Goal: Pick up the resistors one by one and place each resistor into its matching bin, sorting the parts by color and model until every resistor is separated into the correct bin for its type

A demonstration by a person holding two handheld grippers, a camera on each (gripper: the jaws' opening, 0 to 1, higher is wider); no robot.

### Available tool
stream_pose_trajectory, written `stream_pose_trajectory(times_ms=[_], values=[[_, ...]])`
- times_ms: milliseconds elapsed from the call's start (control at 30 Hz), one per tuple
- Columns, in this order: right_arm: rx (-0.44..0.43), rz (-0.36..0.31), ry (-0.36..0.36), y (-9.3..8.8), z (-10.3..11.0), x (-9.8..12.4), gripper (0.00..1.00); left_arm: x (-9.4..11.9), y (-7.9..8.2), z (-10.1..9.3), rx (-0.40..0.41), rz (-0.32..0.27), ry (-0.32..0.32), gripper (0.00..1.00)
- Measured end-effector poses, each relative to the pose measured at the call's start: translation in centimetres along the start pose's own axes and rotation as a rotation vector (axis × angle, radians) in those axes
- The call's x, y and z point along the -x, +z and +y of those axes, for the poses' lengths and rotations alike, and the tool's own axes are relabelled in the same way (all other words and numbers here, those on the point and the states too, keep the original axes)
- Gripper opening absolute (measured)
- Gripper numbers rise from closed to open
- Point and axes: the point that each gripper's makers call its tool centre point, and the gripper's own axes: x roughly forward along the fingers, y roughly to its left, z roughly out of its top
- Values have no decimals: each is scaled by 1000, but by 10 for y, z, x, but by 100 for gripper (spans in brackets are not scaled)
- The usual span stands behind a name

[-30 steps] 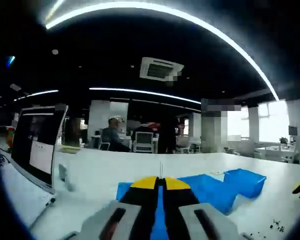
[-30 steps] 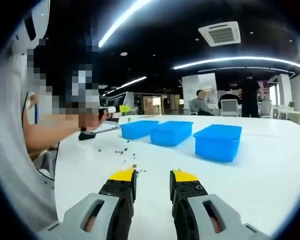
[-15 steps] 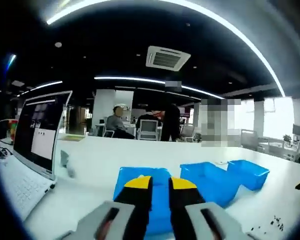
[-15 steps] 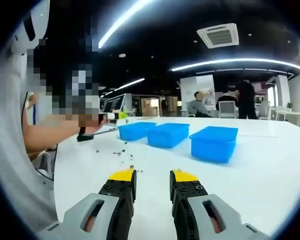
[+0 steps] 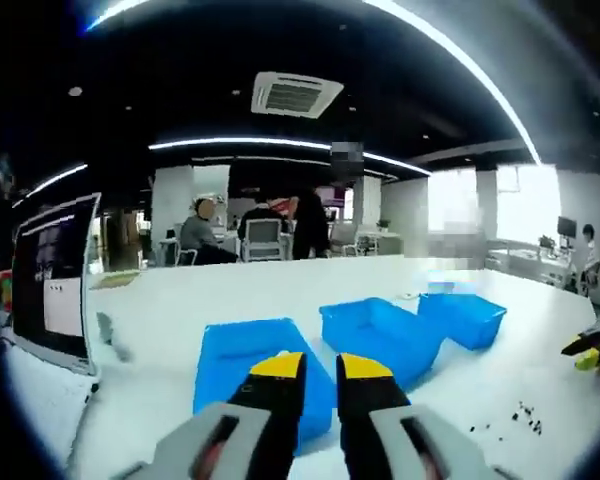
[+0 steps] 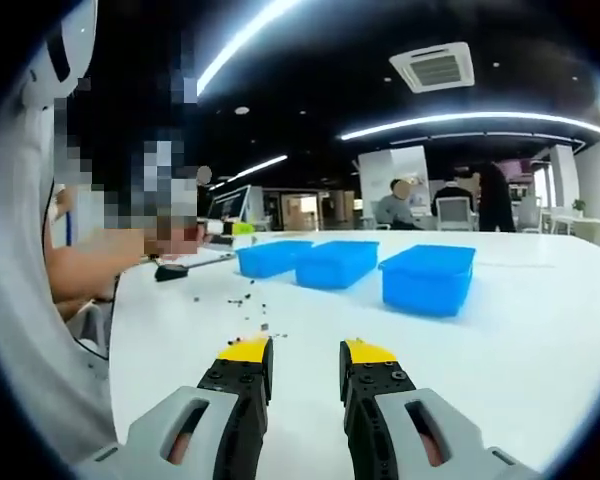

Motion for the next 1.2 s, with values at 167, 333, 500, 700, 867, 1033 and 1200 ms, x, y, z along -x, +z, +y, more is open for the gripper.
stream_pose_trajectory(times_ms=[167, 333, 500, 700, 867, 1033, 1200], values=[[14, -5, 27, 4, 3, -7, 29, 9, -6, -9, -100, 131, -30, 16], [10, -9, 28, 3, 3, -7, 29, 12, -20, -17, -102, 240, -72, 17], [-5, -6, 17, -1, -1, -3, 29, 12, -36, -47, -180, 343, -252, 17], [-1, -8, 9, 0, -6, 1, 29, 23, -41, -100, -695, 389, -622, 18], [-2, -11, 2, 2, -8, 1, 29, 24, -49, -113, -905, 503, -753, 23], [12, -16, 5, 6, -6, 2, 29, 21, -74, -122, -1096, 616, -903, 18], [-6, -17, -19, 4, -11, 5, 29, 10, -88, -127, -1133, 666, -933, 17]])
